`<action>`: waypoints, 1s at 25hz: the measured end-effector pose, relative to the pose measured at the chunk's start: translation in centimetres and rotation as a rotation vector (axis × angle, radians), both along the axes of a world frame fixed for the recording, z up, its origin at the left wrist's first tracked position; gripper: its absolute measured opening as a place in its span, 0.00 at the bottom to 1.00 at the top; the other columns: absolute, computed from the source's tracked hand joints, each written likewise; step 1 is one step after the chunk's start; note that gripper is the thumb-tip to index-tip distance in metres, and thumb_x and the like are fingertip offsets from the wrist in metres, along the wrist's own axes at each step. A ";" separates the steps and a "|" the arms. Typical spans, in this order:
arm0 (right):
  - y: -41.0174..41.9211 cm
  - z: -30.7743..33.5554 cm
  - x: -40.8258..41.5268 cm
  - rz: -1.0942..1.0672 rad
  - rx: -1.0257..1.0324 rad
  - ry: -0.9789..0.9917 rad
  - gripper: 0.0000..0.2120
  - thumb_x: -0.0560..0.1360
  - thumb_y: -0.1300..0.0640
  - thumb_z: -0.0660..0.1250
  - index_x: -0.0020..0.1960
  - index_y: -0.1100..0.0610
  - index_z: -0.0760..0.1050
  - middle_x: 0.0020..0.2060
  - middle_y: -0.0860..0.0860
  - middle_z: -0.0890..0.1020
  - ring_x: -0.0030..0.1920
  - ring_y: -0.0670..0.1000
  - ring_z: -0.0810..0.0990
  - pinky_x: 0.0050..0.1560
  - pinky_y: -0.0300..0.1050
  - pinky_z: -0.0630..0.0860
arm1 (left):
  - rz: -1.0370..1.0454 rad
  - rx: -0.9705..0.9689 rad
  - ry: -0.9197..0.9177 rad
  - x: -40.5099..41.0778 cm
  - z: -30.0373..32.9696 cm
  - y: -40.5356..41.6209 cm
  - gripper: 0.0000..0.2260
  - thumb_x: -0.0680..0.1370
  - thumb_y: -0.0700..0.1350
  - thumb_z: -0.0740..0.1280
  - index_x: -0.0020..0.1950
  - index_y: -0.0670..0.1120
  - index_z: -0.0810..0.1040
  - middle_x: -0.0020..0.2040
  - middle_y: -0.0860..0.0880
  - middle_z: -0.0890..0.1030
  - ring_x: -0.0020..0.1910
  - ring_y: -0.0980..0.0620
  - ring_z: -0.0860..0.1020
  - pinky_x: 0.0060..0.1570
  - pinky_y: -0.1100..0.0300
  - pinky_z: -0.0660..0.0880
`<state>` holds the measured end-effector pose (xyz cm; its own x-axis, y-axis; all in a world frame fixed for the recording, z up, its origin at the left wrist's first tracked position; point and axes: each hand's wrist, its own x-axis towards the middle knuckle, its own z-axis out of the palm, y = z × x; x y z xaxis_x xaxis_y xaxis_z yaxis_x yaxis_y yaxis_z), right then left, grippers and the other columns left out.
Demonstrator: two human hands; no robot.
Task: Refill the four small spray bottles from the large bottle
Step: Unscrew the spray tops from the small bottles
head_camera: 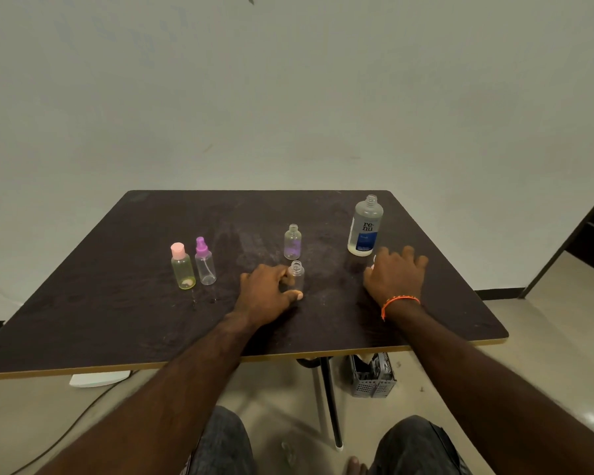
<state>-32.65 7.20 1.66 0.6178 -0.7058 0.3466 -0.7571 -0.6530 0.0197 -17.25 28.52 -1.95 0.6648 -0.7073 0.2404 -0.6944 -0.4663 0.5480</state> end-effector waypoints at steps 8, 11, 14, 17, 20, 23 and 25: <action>-2.2 -1.3 0.1 -0.047 0.006 0.049 0.22 0.76 0.40 0.63 0.61 0.55 0.77 0.54 0.55 0.82 0.61 0.58 0.73 0.60 0.59 0.67 | 0.005 -0.025 0.000 0.3 -0.6 0.0 0.14 0.73 0.60 0.75 0.51 0.54 0.80 0.43 0.60 0.81 0.47 0.58 0.78 0.59 0.48 0.69; -2.2 -1.3 0.0 -0.033 -0.006 0.022 0.23 0.76 0.38 0.64 0.60 0.55 0.76 0.56 0.55 0.82 0.60 0.58 0.75 0.59 0.58 0.68 | -0.001 -0.043 0.025 0.3 -0.7 -0.1 0.13 0.73 0.59 0.76 0.52 0.54 0.81 0.43 0.61 0.81 0.47 0.60 0.78 0.59 0.48 0.69; -1.2 -0.9 -0.2 -0.011 -0.029 -0.018 0.21 0.76 0.39 0.64 0.59 0.54 0.76 0.56 0.54 0.82 0.58 0.57 0.75 0.57 0.57 0.70 | 0.003 -0.054 0.031 0.2 -0.7 0.0 0.14 0.73 0.58 0.76 0.53 0.54 0.82 0.45 0.61 0.82 0.47 0.60 0.79 0.60 0.48 0.69; 1.5 -1.0 0.2 0.246 0.005 -0.089 0.16 0.76 0.44 0.64 0.58 0.52 0.76 0.56 0.52 0.80 0.57 0.54 0.75 0.56 0.54 0.73 | 0.026 -0.058 0.044 0.1 -0.5 -0.1 0.15 0.72 0.58 0.77 0.54 0.53 0.82 0.44 0.61 0.82 0.47 0.60 0.78 0.58 0.50 0.67; 5.6 -1.3 2.1 0.513 0.160 -0.127 0.13 0.76 0.47 0.65 0.58 0.50 0.75 0.55 0.49 0.78 0.55 0.51 0.75 0.55 0.51 0.75 | 0.069 -0.029 0.038 0.1 0.0 -0.4 0.13 0.71 0.59 0.77 0.49 0.54 0.81 0.41 0.61 0.81 0.47 0.58 0.79 0.56 0.51 0.67; 8.0 -1.4 4.6 0.532 0.349 -0.234 0.10 0.76 0.52 0.64 0.57 0.50 0.76 0.49 0.48 0.81 0.52 0.51 0.77 0.52 0.52 0.77 | 0.132 0.013 0.028 0.6 0.3 -0.4 0.12 0.72 0.59 0.77 0.49 0.54 0.82 0.44 0.59 0.83 0.52 0.55 0.80 0.56 0.50 0.66; 8.8 -1.6 6.0 0.538 0.483 -0.273 0.13 0.76 0.56 0.63 0.60 0.52 0.77 0.48 0.49 0.83 0.51 0.51 0.79 0.54 0.51 0.77 | 0.189 0.047 0.028 1.3 0.5 -0.1 0.11 0.74 0.58 0.75 0.48 0.53 0.81 0.44 0.58 0.83 0.54 0.51 0.79 0.59 0.45 0.68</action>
<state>-26.62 15.98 0.01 0.8555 -0.4439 0.2664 -0.2697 -0.8214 -0.5026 -15.95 28.46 -1.47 0.7925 -0.5796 0.1898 -0.5771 -0.6121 0.5407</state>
